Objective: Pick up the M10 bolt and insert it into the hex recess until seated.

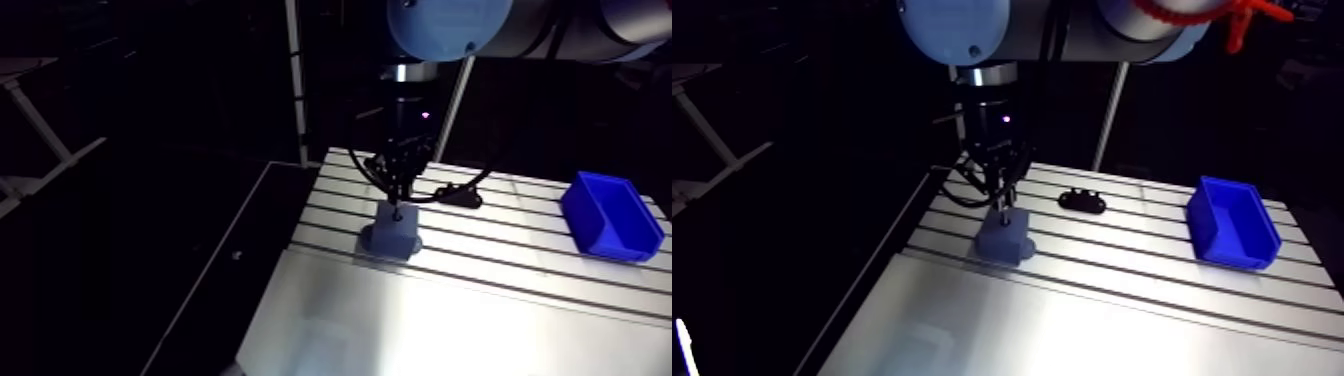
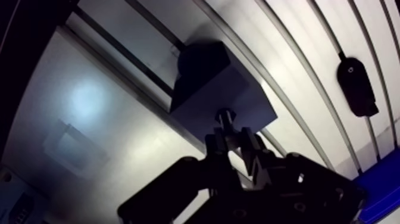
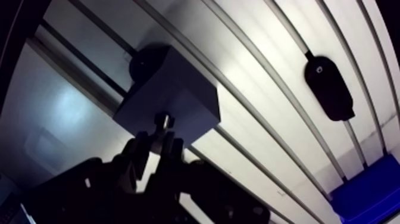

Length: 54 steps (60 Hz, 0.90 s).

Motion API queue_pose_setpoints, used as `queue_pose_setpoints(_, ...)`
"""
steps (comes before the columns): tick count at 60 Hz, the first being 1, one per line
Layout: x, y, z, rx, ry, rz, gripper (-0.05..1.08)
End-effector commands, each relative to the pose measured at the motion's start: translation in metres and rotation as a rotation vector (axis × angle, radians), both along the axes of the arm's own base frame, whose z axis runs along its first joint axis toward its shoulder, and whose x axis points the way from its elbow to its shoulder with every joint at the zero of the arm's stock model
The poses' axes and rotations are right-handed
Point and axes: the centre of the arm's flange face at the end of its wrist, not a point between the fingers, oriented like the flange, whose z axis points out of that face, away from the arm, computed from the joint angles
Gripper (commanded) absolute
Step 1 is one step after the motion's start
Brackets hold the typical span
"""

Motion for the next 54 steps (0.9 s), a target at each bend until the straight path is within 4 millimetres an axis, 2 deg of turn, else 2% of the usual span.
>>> queue_pose_setpoints(1, 0.000, 0.000, -0.003, 0.000, -0.001, 0.000, 0.92)
queue_pose_setpoints(50, 0.009, 0.003, -0.014, 0.010, -0.024, -0.003, 0.90)
queue_pose_setpoints(51, 0.009, 0.003, -0.013, 0.011, -0.022, -0.006, 0.83)
queue_pose_setpoints(52, 0.009, 0.003, -0.013, 0.011, -0.022, -0.006, 0.83)
queue_pose_setpoints(53, 0.009, 0.003, -0.012, 0.010, -0.021, -0.004, 0.60)
queue_pose_setpoints(54, 0.010, 0.003, -0.012, 0.010, -0.021, -0.003, 0.26)
